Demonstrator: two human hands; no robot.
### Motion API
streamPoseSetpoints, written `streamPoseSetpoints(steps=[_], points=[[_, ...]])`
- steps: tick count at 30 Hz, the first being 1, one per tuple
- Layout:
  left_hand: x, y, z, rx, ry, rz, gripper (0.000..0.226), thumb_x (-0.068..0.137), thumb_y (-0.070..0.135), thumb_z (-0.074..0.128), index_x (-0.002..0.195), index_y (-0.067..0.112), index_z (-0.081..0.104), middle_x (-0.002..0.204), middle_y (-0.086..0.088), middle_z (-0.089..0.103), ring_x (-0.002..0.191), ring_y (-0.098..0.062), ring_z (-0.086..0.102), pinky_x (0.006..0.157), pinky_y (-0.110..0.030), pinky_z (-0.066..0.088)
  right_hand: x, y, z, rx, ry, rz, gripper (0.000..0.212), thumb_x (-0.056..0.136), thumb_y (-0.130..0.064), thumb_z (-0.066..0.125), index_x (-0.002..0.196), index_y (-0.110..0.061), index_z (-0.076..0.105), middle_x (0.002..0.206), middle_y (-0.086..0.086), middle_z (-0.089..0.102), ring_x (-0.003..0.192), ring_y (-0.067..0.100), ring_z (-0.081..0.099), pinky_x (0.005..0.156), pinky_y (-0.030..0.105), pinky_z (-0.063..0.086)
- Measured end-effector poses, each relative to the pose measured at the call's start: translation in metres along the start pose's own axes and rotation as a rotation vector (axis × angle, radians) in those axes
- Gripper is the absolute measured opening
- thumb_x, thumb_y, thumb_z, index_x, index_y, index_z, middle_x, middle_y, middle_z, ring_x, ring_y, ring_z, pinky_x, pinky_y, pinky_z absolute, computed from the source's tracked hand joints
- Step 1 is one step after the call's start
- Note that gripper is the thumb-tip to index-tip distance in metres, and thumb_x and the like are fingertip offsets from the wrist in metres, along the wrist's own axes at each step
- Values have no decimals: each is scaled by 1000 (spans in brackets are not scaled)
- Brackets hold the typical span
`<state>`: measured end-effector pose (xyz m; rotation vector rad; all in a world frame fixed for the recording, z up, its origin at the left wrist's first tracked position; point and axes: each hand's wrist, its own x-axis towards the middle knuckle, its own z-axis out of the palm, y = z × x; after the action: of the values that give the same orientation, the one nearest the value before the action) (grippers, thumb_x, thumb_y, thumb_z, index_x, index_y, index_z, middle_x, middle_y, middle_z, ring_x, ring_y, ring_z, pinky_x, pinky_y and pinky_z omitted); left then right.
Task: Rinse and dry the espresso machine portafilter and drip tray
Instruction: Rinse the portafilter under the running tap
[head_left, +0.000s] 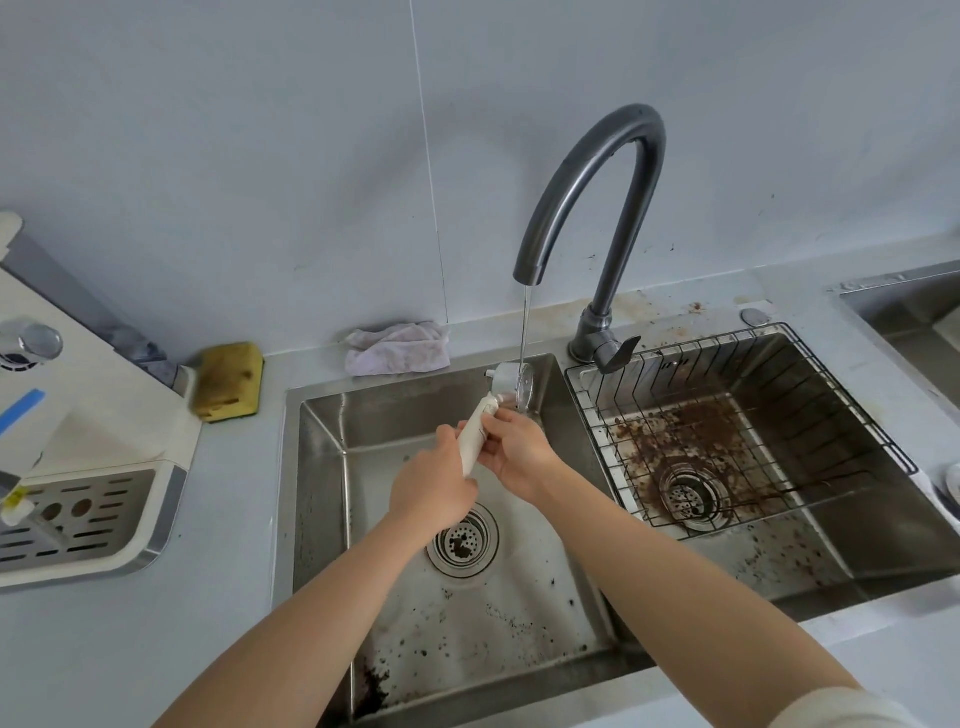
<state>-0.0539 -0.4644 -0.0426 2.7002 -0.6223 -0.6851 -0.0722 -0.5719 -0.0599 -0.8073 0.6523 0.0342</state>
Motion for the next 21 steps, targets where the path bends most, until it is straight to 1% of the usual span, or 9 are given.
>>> streamPoseSetpoints(steps=[3,5,7,10,12,13,15,17,21], points=[[3,4,0,-67,-24,-13,36,86,16,54,115,7,36,105,-13,61,85,-30,61,62,-31,41,1,-4,-5,-42,13,-19,17,99,-6,36,111,1,45,86,12,58,70,19,62,57,22,55],[5,6,2,-173,-54,-12,40,84,15,56,118,8,35,107,-13,60,79,-31,60,62,-32,44,1,-5,-8,-66,23,-34,17,98,-6,37,110,1,46,86,12,58,64,15,65,56,22,55],[7,6,5,-283,-81,-6,45,83,14,57,121,10,35,106,-10,59,71,-29,59,60,-33,46,1,-6,-11,-84,32,-46,14,98,-5,39,107,0,48,86,12,58,66,17,64,56,22,55],[6,7,6,-474,-125,-10,41,82,10,59,116,10,37,99,-8,55,54,-21,55,48,-28,46,1,-7,-15,-104,58,-60,8,95,-3,43,92,-7,49,84,11,56,74,21,58,64,26,54],[4,8,5,-635,-177,-29,35,82,7,59,109,11,37,89,-9,53,45,-16,51,39,-23,44,0,-9,-17,-110,96,-65,5,93,-3,47,96,-7,49,83,8,54,73,19,55,69,30,51],[3,8,6,-713,-207,-41,33,83,5,59,107,11,37,83,-9,52,43,-16,50,38,-23,43,-1,-9,-18,-122,111,-71,10,92,-3,50,101,-6,48,82,7,54,72,18,55,69,30,51],[1,6,9,-828,-257,-56,30,84,6,59,104,12,37,75,-9,53,44,-17,50,41,-25,45,-2,-10,-21,-170,124,-78,18,90,-4,54,106,-6,47,83,5,54,72,17,55,69,30,50],[-1,4,13,-889,-289,-51,29,85,8,60,104,14,38,73,-8,54,46,-18,51,45,-27,46,-3,-10,-22,-240,128,-81,19,88,-5,57,105,-6,48,83,4,55,72,17,55,67,29,51],[-5,-1,23,-961,-342,-34,29,86,12,62,107,20,42,78,-6,58,52,-17,58,56,-32,50,-4,-10,-23,-380,152,-97,19,85,-6,62,101,-5,52,81,3,55,71,15,57,65,27,52]])
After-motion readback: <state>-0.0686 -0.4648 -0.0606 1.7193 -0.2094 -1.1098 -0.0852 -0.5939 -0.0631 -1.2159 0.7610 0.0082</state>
